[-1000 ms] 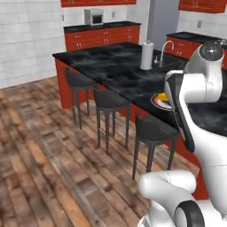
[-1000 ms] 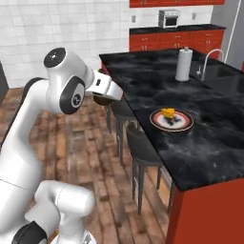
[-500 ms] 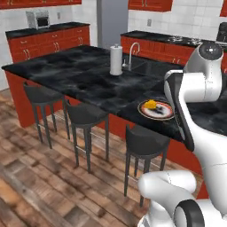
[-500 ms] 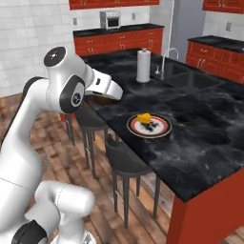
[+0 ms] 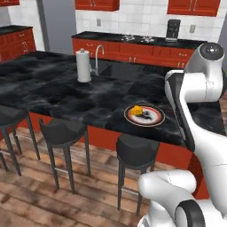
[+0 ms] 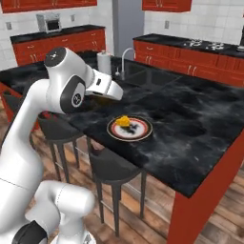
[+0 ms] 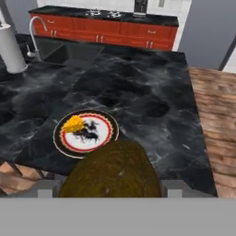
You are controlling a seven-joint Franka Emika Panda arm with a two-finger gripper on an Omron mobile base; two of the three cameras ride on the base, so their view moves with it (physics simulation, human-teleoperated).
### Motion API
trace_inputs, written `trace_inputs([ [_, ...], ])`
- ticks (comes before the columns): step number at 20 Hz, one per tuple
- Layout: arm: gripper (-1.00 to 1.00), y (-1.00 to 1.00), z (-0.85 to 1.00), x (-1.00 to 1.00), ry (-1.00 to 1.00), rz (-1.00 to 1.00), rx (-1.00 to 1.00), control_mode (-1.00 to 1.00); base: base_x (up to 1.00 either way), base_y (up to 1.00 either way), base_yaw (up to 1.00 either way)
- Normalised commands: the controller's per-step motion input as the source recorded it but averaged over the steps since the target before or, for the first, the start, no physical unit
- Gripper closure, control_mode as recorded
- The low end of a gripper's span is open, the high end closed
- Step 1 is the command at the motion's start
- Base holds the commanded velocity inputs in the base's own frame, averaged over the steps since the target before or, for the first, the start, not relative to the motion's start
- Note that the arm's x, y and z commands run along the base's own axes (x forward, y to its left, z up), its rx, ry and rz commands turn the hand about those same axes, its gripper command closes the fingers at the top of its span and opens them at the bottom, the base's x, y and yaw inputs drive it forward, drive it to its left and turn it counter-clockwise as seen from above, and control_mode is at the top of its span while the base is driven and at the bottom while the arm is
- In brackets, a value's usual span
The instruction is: Take the cheese, steak, and avocado from the fridge and place them on the plate on the dining counter to create an appetizer plate.
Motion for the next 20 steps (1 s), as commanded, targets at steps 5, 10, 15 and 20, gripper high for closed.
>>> trace_inputs([
  [5, 1.00, 0.00, 0.00, 0.00, 0.00, 0.00, 0.00, 1.00, 0.60, 0.48, -0.47],
  [10, 1.00, 0.00, 0.00, 0.00, 0.00, 0.00, 0.00, 1.00, 0.67, 0.47, -0.39],
  [15, 1.00, 0.00, 0.00, 0.00, 0.00, 0.00, 0.00, 1.00, 0.80, 0.41, -0.32],
  [20, 1.00, 0.00, 0.00, 0.30, 0.02, -0.02, 0.02, -1.00, 0.49, 0.13, -0.12],
])
